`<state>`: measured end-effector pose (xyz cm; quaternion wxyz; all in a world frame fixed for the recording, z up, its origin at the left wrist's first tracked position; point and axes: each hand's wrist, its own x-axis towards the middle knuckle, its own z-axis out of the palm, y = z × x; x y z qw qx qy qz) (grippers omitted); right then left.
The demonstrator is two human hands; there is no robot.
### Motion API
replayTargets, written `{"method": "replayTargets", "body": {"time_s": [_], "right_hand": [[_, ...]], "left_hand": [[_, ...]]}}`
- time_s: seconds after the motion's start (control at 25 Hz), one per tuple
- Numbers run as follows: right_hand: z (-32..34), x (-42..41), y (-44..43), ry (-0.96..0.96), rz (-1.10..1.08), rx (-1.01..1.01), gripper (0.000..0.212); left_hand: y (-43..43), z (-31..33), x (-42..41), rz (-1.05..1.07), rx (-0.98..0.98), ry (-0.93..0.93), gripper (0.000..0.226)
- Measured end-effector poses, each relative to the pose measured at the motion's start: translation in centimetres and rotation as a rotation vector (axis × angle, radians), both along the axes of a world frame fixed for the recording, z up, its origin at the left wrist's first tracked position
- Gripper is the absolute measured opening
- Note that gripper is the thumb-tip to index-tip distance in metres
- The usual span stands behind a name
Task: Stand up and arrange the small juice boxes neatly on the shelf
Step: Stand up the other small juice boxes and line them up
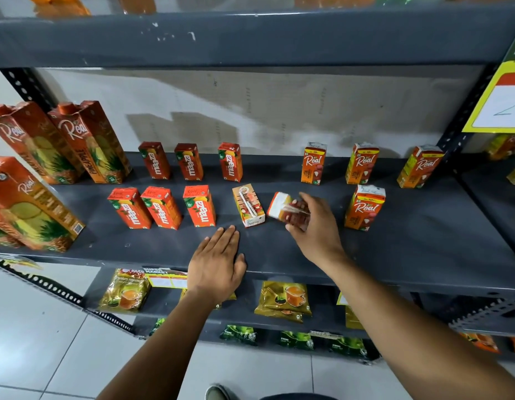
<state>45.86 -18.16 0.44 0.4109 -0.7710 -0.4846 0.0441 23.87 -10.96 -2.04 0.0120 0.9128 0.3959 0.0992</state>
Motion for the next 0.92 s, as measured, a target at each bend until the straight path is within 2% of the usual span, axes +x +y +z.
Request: {"method": "replayTargets", "body": {"time_s": [0.08,0.16,0.28,0.64,0.76,0.84,0.92], "right_hand": [[-0.3,-0.5,0.5,0.082,-0.172,0.068,0.062],[-0.5,-1.1,0.8,0.155,-0.324,0.099,0.066],[-0.9,-1.8,0.9,0.179,-0.441,0.101,0.070],[-1.5,-2.2,0.9,0.079,-0.479,0.050,0.087],[-1.7,-1.6,0.9,0.062,-0.460,0.018,0.076],[-2.0,-1.3,0.8,0.116,-0.441,0.018,0.069],[-2.0,-1.3,0.7,0.157,-0.459,0.028,0.072]], "left_hand": [[0.0,0.0,0.0,-0.004,0.002,-0.005,0.063],[-0.1,0.0,0.1,-0.005,0.001,-0.007,0.062],[-0.1,0.0,0.1,-0.005,-0.004,-0.020,0.061],[0.0,-0.1,0.0,-0.008,-0.003,-0.025,0.063],[-0.1,-0.2,0.0,-0.003,-0.007,-0.022,0.062],[-0.2,-0.4,-0.1,-0.001,-0.012,-0.015,0.061],[-0.1,-0.4,0.0,-0.001,-0.015,-0.011,0.060]]}}
